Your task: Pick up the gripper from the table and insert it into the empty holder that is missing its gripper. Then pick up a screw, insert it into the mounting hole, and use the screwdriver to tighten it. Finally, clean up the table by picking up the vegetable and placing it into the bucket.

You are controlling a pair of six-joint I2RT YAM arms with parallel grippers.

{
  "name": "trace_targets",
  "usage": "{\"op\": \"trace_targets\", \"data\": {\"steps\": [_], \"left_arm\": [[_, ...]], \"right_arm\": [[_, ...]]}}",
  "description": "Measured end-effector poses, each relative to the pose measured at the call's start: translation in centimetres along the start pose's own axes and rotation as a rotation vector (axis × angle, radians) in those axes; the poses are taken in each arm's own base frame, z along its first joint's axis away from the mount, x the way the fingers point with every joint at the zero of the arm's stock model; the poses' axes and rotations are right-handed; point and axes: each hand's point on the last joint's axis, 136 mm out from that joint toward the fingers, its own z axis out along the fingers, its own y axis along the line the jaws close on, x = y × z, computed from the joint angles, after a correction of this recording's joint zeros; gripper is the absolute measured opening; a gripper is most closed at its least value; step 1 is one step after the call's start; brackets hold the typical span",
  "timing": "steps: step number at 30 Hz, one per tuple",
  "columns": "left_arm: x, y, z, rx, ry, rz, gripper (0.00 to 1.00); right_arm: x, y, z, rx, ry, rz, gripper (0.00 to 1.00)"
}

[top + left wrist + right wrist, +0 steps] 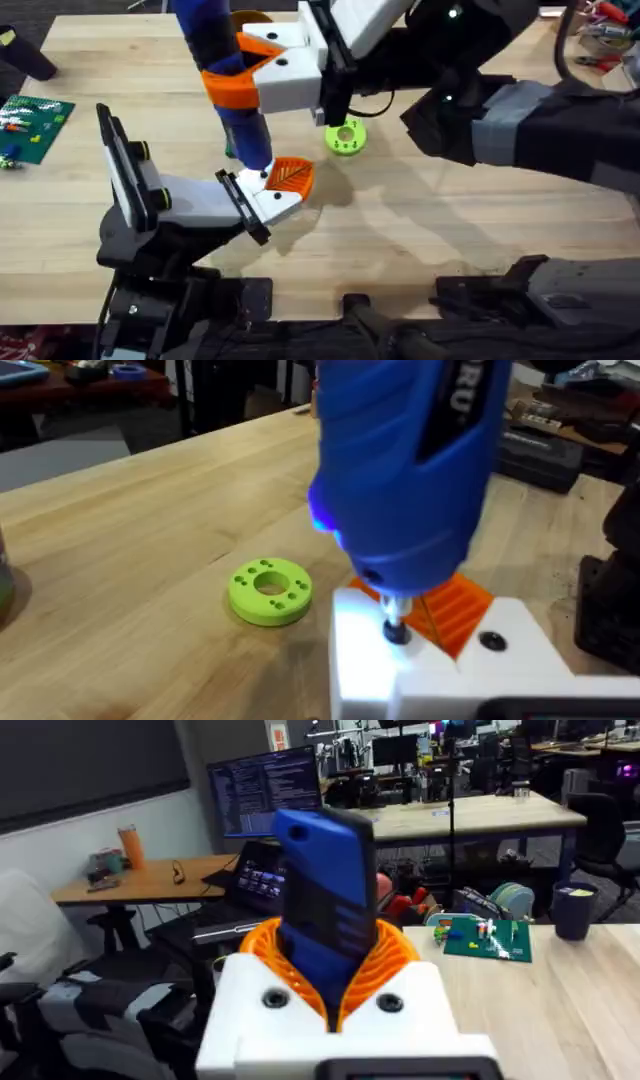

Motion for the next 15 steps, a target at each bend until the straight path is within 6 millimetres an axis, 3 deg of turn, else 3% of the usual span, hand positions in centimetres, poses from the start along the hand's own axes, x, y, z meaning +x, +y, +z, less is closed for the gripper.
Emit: {"op": "trace_targets", "data": {"steps": [15], "left_arm": [[-0.01,0.0,0.0,0.0,0.0,0.0,0.012]], "right_arm": [[-0.16,0.11,0.0,-0.004,-0.005,0.007,0.04]]}}
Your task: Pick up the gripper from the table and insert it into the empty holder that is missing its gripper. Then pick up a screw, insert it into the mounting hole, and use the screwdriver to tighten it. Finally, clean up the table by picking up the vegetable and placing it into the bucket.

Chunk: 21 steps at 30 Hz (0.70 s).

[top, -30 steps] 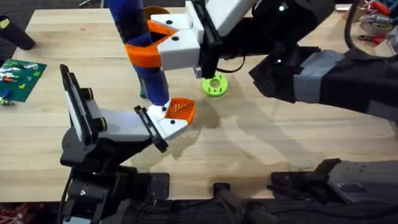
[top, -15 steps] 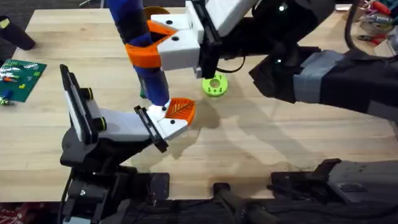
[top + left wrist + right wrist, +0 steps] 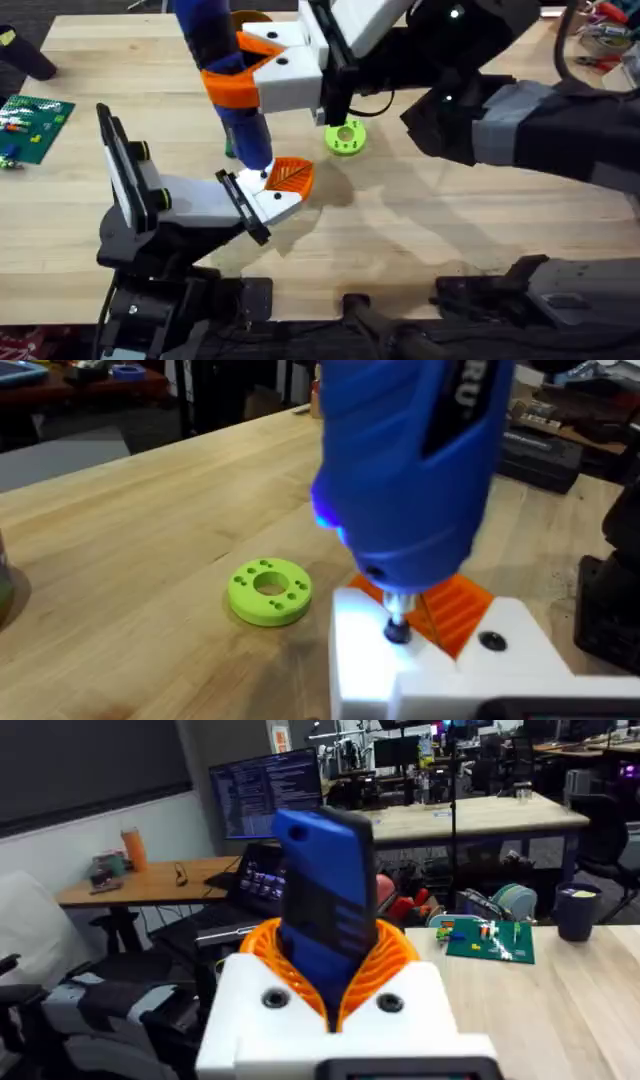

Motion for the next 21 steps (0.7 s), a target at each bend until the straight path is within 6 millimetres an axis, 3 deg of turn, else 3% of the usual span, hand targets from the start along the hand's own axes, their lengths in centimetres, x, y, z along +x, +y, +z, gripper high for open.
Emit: {"op": "trace_targets", "data": {"steps": [21], "left_arm": [[0.01,-0.03,0.0,0.002,0.0,-0.001,0.012]], "right_arm": [[0.34,0.22,0.0,-0.006,0.003,0.004,0.04]]}}
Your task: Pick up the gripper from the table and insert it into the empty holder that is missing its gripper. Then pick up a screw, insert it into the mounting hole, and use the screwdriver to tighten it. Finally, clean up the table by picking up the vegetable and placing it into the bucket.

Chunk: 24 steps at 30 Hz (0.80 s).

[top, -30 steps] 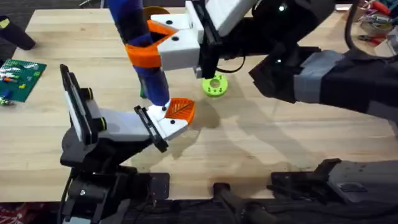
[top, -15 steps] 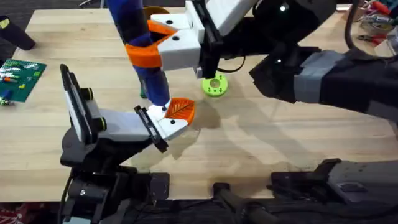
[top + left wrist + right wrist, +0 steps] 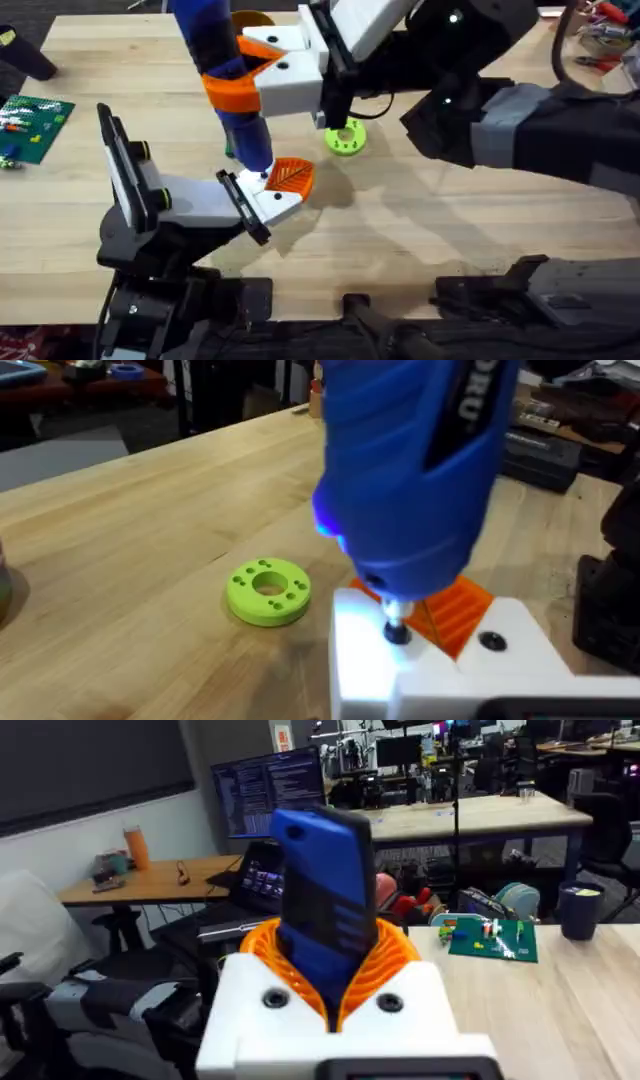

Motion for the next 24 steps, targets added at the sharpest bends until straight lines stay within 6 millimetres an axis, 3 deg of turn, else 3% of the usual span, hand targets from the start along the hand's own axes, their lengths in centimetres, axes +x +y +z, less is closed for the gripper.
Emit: {"op": "trace_targets", "data": {"steps": [24], "left_arm": [[0.01,-0.04,0.0,0.003,0.001,-0.015,0.012]], "right_arm": [[0.07,0.24,0.01,-0.008,-0.001,-0.006,0.04]]}}
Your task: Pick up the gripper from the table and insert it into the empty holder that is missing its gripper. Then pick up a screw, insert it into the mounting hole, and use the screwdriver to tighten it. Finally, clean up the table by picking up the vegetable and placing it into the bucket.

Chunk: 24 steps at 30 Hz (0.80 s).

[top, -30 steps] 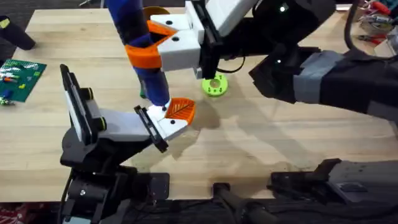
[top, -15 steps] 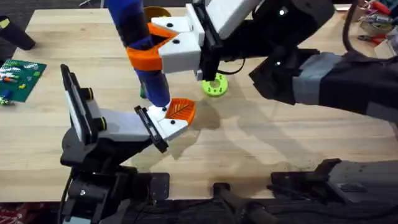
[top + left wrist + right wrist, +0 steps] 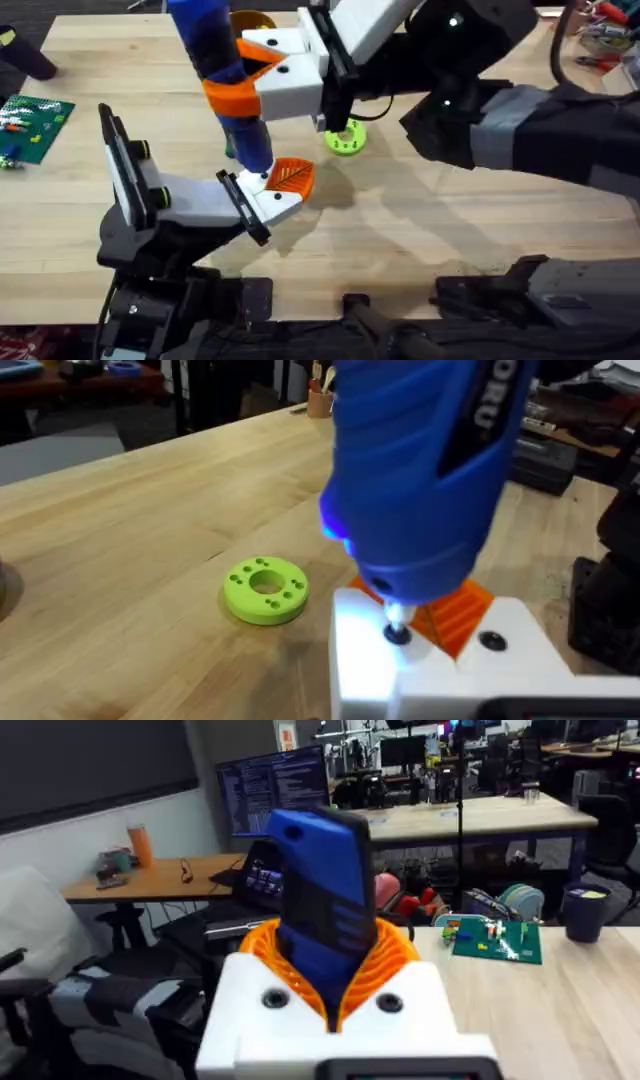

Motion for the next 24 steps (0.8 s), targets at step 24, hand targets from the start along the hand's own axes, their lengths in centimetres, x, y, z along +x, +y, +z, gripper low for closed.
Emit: {"op": "trace_targets", "data": {"steps": [24], "left_arm": [[-4.9,-0.8,-0.6,-0.012,-0.105,0.114,0.013]], "right_arm": [[-6.7,3.4,1.4,-0.286,0.142,-0.105,0.042]]}}
